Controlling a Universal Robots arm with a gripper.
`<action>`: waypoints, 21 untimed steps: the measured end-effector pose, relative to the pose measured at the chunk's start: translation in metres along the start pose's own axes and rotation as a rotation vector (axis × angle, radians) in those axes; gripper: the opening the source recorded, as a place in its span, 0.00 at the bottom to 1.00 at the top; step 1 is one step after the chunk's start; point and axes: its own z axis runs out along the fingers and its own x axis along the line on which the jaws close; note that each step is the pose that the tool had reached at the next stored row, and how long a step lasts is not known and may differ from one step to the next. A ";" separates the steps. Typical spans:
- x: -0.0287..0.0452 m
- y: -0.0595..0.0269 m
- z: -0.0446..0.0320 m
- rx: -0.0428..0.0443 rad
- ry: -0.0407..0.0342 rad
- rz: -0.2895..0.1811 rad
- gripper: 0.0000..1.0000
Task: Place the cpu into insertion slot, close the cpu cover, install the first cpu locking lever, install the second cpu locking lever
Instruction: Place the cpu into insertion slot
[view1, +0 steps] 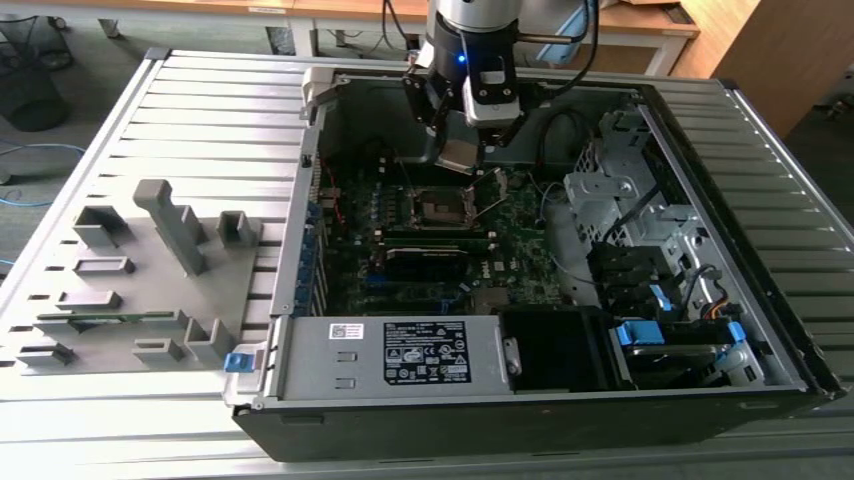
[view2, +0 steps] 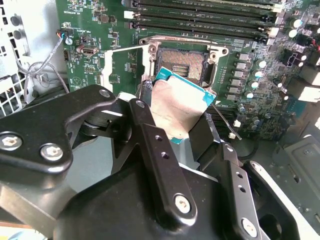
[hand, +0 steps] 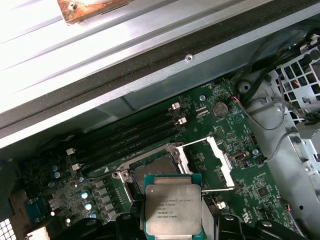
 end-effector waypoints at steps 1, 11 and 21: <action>0.0000 0.0000 0.0000 -0.0001 0.0000 0.000 0.54; 0.0000 0.0000 0.0001 0.0005 -0.0014 0.016 0.54; 0.0000 0.0000 0.0001 0.0005 -0.0014 0.017 0.54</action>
